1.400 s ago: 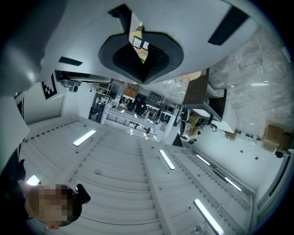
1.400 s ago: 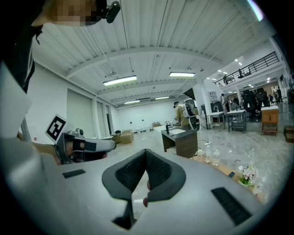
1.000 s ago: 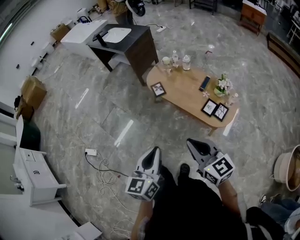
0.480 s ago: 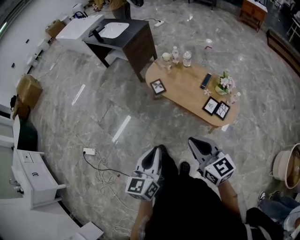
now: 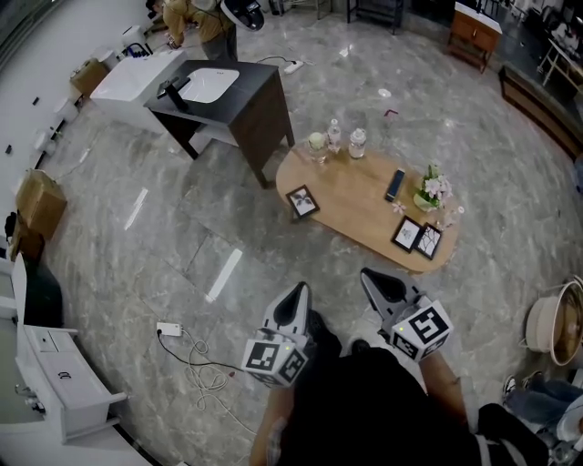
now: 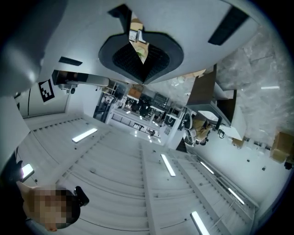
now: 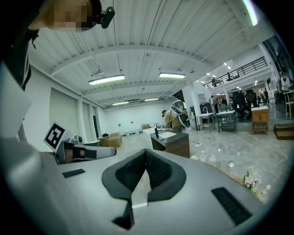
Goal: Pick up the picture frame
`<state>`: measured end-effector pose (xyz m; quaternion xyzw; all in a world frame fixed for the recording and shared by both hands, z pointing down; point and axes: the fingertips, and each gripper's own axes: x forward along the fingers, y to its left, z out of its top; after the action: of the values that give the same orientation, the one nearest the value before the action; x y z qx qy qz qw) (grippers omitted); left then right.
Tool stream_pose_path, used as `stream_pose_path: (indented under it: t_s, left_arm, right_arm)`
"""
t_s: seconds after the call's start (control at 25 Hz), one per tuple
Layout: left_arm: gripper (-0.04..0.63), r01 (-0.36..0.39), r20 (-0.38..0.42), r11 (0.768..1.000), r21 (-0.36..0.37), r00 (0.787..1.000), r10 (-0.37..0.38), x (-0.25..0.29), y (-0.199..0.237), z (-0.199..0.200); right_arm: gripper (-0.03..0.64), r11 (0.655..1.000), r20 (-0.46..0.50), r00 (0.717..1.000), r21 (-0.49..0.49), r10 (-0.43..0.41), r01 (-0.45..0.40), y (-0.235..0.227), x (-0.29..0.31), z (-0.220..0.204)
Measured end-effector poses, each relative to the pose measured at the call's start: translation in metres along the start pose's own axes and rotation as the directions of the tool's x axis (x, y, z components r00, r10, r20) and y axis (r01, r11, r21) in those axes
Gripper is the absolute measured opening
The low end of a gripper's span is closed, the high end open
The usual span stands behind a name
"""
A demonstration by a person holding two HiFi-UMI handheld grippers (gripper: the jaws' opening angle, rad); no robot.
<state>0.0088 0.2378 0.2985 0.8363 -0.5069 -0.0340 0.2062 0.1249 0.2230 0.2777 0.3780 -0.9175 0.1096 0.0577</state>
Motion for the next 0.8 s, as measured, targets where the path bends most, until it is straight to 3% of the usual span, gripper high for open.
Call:
stream_pose_path:
  t_s: [0.44,0.8]
  left_arm:
    - [0.014,0.062,-0.008,0.997,-0.046,0.998,-0.063,0.023,0.073,0.025]
    - [0.013,0.050,-0.029,0.991,-0.121,0.998,-0.054,0.045,0.108,0.024]
  right_arm:
    - [0.009,1.000,-0.021,1.000,0.009,0.000,0.000,0.015,0.092,0.009]
    - [0.009,0.999,-0.075,0.997,0.029,0.027,-0.025,0.008,0.128,0.003]
